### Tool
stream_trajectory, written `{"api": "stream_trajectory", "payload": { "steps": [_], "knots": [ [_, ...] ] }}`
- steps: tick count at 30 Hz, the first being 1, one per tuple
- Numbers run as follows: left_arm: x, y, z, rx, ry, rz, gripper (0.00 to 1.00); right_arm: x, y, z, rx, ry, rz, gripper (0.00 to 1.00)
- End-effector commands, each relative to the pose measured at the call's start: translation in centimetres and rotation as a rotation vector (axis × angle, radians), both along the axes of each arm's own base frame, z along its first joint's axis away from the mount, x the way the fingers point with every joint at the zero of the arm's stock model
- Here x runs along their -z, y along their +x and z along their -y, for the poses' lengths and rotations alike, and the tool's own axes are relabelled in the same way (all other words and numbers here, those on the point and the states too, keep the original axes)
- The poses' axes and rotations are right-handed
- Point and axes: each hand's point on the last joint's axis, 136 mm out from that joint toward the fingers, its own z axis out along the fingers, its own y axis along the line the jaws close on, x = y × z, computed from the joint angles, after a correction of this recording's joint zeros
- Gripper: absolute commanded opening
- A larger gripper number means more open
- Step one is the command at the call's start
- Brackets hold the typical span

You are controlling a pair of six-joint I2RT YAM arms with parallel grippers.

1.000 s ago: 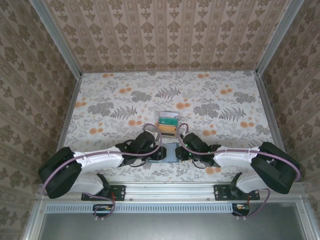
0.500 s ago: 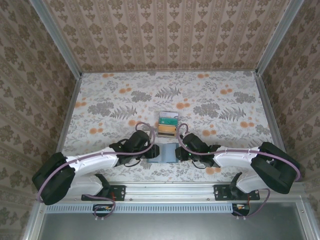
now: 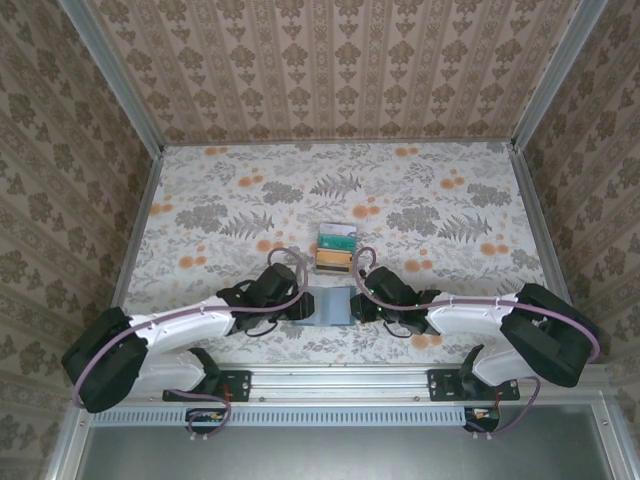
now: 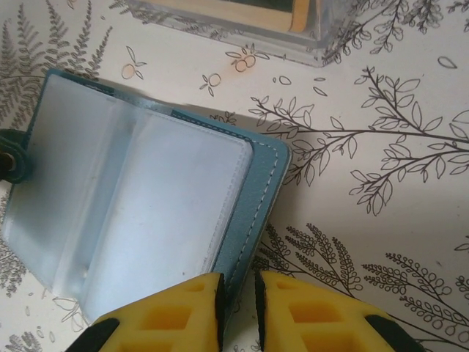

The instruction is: Take the credit cards out of the card holder

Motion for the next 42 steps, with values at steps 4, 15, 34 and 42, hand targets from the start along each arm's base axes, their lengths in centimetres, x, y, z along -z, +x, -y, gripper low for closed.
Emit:
{"api": "stream_trajectory", "payload": {
  "steps": [4, 15, 34, 42],
  "knots": [
    [0.0, -1.2, -0.8, 0.016, 0.020, 0.012, 0.44, 0.4, 0.1, -0.2, 0.009, -0.008, -0.006, 0.22],
    [1.1, -1.3, -0.3, 0.027, 0.033, -0.006, 0.44, 0.5, 0.0, -0.3, 0.006, -0.010, -0.009, 0.23],
    [1.0, -1.6, 1.9, 0.082, -0.030, -0.024, 0.44, 0.7, -0.1, -0.6, -0.005, -0.009, -0.019, 0.21],
    [0.8, -1.7, 2.9, 0.108, -0.052, -0.025, 0.45, 0.7, -0.1, -0.6, -0.003, -0.010, -0.020, 0.22]
  ]
}}
